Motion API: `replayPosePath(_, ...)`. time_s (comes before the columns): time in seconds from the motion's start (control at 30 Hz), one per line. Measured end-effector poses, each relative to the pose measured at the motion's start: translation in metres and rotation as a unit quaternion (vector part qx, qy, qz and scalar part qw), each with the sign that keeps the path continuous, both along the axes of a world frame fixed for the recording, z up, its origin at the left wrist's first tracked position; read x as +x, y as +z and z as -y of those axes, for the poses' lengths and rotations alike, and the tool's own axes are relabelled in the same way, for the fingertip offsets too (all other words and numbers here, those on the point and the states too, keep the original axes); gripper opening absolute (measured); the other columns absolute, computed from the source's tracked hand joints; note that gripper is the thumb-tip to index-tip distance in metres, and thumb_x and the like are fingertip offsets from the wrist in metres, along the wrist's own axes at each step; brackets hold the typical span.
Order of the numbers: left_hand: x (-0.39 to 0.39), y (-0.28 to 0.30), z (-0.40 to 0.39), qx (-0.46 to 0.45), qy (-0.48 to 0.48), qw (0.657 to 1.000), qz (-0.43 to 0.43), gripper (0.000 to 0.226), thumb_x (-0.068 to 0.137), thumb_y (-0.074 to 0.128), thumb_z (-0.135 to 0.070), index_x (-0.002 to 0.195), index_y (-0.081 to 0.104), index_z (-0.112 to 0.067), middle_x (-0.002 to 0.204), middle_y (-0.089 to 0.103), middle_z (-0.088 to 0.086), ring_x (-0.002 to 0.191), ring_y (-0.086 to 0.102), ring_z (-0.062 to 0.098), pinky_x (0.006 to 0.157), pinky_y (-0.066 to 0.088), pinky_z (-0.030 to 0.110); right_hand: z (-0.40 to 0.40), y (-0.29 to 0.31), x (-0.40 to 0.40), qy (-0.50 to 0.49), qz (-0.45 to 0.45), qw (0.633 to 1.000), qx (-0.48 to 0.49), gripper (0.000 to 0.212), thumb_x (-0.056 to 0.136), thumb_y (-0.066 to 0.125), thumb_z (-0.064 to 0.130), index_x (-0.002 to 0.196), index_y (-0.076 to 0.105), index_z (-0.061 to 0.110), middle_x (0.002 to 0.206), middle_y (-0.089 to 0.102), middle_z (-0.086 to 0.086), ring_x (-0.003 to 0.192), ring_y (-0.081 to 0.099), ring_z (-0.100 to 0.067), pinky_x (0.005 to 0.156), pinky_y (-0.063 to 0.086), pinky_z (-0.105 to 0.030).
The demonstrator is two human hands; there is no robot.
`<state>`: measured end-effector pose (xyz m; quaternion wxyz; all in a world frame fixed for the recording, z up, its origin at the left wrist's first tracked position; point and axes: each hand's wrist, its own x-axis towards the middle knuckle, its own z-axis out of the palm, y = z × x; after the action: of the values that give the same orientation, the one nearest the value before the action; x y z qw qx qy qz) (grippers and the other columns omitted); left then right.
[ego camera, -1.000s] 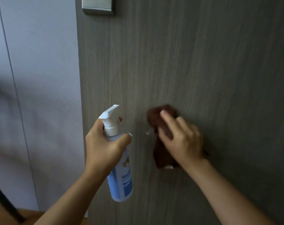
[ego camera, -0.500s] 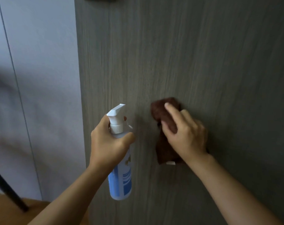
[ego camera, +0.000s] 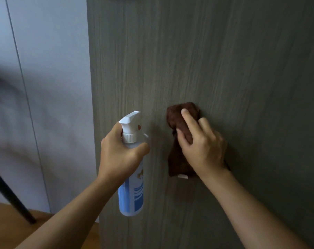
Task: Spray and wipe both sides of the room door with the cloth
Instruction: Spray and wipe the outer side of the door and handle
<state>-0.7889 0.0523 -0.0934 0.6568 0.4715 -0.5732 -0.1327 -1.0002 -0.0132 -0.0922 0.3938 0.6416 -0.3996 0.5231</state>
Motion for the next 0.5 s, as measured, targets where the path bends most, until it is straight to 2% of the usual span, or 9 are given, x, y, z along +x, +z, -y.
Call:
replayPosePath(0.1, 0.002, -0.004, 0.000, 0.026, -0.004, 1.000, 0.014, 0.036, 0.070, 0.082, -0.006, 0.093, 0.067, -0.028, 0.083, 0.072, -0.009, 0.070, 0.070, 0.015, 0.059, 0.060, 0.034, 0.003, -0.031, 0.003, 0.014, -0.078, 0.997, -0.006, 0.047, 0.100, 0.065, 0.035, 0.142, 0.063, 0.015, 0.085, 0.056, -0.008, 0.062, 0.055, -0.024, 0.054, 0.047, -0.037)
replayPosePath(0.17, 0.004, -0.006, -0.001, 0.045, -0.007, 0.999, 0.028, 0.036, 0.070, 0.083, -0.007, 0.094, 0.068, -0.030, 0.083, 0.072, -0.011, 0.070, 0.070, 0.013, 0.058, 0.060, 0.032, 0.005, -0.039, -0.001, 0.019, -0.124, 0.992, -0.009, 0.044, 0.101, 0.064, 0.036, 0.141, 0.064, 0.016, 0.081, 0.053, -0.006, 0.062, 0.055, -0.024, 0.054, 0.046, -0.038)
replayPosePath(0.27, 0.007, -0.010, -0.004, 0.076, -0.016, 0.995, 0.057, 0.036, 0.067, 0.083, -0.007, 0.091, 0.069, -0.029, 0.082, 0.072, -0.016, 0.070, 0.069, 0.010, 0.052, 0.054, 0.021, 0.007, -0.036, -0.006, 0.020, -0.117, 0.993, -0.024, 0.042, 0.100, 0.065, 0.036, 0.138, 0.067, 0.018, 0.077, 0.051, -0.006, 0.061, 0.053, -0.025, 0.055, 0.045, -0.039)
replayPosePath(0.4, 0.008, -0.015, -0.011, 0.089, -0.020, 0.992, 0.092, 0.040, 0.067, 0.084, -0.009, 0.089, 0.065, -0.035, 0.087, 0.070, -0.026, 0.072, 0.068, 0.005, 0.053, 0.053, 0.016, 0.008, -0.036, -0.007, 0.027, -0.106, 0.993, -0.032, 0.042, 0.100, 0.066, 0.036, 0.137, 0.067, 0.017, 0.076, 0.051, -0.006, 0.061, 0.052, -0.024, 0.052, 0.046, -0.039)
replayPosePath(0.5, 0.011, -0.018, -0.013, 0.074, -0.023, 0.992, 0.095, 0.040, 0.067, 0.082, -0.009, 0.093, 0.066, -0.034, 0.089, 0.071, -0.023, 0.074, 0.069, 0.008, 0.056, 0.055, 0.018, 0.009, -0.036, -0.008, 0.031, -0.102, 0.994, -0.035, 0.042, 0.099, 0.068, 0.036, 0.137, 0.067, 0.016, 0.076, 0.051, -0.006, 0.060, 0.051, -0.024, 0.051, 0.047, -0.041)
